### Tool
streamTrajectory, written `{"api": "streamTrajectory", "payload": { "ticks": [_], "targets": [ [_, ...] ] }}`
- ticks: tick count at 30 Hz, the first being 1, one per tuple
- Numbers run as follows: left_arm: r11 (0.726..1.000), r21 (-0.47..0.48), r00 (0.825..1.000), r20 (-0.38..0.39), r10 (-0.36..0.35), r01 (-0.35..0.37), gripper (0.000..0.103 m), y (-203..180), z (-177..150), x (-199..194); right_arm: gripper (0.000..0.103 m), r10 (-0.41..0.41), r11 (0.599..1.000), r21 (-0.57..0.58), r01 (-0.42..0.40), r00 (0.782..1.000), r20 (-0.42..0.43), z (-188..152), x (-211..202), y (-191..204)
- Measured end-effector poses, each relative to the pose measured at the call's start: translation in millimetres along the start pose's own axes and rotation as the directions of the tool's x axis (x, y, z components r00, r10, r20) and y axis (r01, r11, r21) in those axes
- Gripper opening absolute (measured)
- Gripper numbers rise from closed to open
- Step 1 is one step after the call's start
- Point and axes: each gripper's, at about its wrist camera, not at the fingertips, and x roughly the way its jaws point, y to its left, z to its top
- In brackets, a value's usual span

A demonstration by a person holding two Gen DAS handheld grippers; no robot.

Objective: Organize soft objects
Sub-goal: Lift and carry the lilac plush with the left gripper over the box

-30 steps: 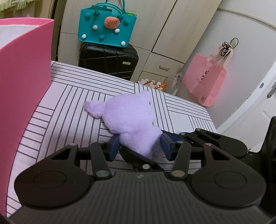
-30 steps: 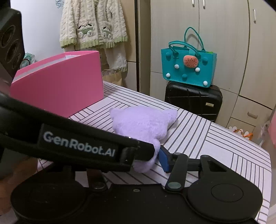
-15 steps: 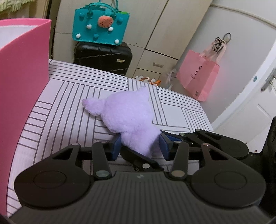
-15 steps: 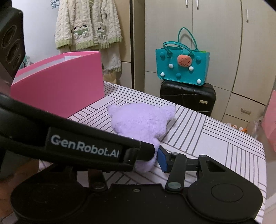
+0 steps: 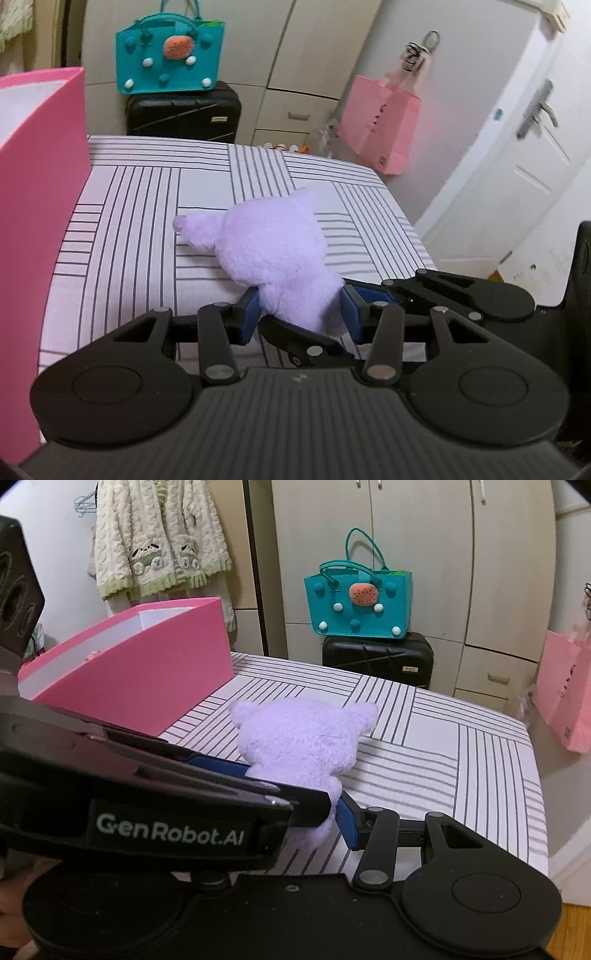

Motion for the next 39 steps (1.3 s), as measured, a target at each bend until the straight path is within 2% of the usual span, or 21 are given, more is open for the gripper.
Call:
{"api": "streamTrajectory", "payload": {
  "ticks": [14, 21, 30, 39],
  "targets": [
    [0.997, 0.048, 0.997, -0.060, -0.051, 0.054, 0.045, -2, -25, -61, 0.054, -0.024, 1.000, -0.009, 0.024, 0.999, -0.027, -15, -51, 50],
    [0.995, 0.088, 0.995, -0.087, -0.047, 0.054, 0.045, -4, -34, -96, 0.054, -0.029, 0.999, -0.038, 0.028, 0.999, -0.022, -20, -76, 84],
    [0.991, 0.121, 0.998, -0.036, -0.056, 0.060, 0.044, 5, -42, -147, 0.054, -0.038, 0.993, -0.115, 0.042, 0.999, 0.034, -14, -105, 126],
    [0.991, 0.128, 0.998, 0.052, -0.036, 0.029, 0.045, 30, -26, -193, 0.054, -0.005, 0.975, -0.222, 0.029, 0.994, 0.108, 19, -111, 164]
  ]
}}
